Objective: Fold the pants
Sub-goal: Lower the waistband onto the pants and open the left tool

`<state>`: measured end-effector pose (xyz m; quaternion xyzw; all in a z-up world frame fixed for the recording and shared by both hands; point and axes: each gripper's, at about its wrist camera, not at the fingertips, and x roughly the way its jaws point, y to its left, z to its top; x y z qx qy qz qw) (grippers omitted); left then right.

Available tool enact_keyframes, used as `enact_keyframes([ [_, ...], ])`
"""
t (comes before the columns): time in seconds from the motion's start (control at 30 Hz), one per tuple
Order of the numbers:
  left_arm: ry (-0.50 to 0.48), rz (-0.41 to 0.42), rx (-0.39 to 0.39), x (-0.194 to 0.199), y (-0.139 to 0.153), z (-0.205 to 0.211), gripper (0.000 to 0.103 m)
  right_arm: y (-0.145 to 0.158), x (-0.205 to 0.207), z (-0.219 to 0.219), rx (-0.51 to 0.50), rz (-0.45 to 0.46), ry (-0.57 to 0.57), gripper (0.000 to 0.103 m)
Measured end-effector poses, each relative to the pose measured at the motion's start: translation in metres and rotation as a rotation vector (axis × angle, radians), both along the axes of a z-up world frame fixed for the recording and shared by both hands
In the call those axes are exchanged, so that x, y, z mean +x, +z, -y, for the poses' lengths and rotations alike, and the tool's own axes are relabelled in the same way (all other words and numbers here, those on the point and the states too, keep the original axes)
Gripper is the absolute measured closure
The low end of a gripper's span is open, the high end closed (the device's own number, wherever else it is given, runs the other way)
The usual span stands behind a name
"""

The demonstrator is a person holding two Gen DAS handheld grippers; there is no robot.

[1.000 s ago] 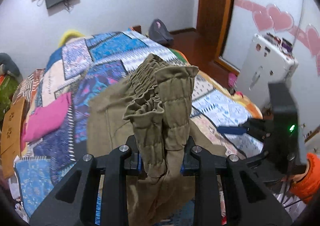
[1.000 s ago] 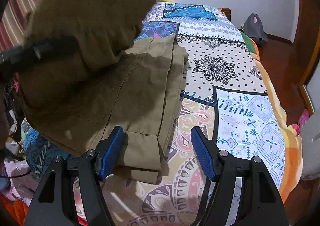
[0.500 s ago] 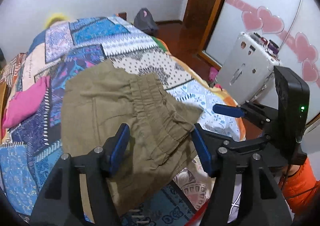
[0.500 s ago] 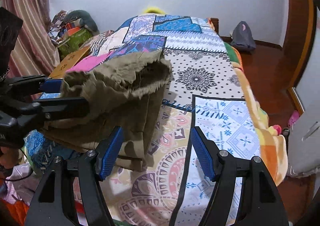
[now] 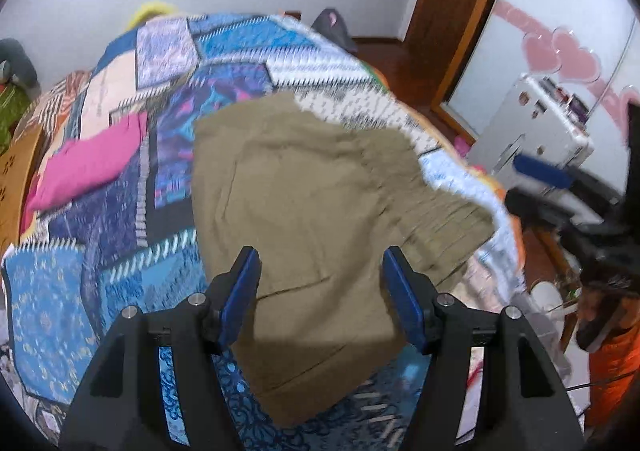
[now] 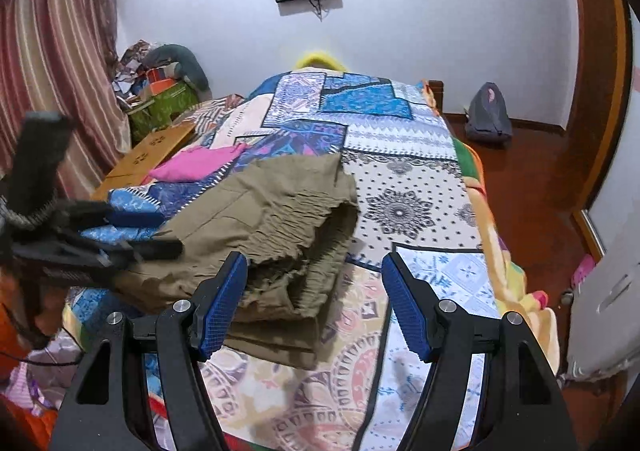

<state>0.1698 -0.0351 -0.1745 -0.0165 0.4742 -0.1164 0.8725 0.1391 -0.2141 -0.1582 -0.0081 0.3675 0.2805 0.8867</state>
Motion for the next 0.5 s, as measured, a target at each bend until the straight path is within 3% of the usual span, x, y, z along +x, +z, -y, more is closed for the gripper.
enact_keyframes([
  [0.17, 0.022, 0.035, 0.070, -0.011, -0.022, 0.010, 0.038, -0.019, 0.003, -0.010, -0.005, -0.050, 0.005, 0.037],
  [0.3, 0.031, 0.045, 0.071, -0.017, -0.023, 0.010, 0.038, -0.018, 0.003, 0.000, 0.063, -0.096, -0.018, 0.037],
  [0.5, 0.084, 0.058, 0.027, -0.015, 0.002, -0.022, 0.038, 0.000, -0.009, -0.010, 0.027, -0.028, 0.019, 0.037],
])
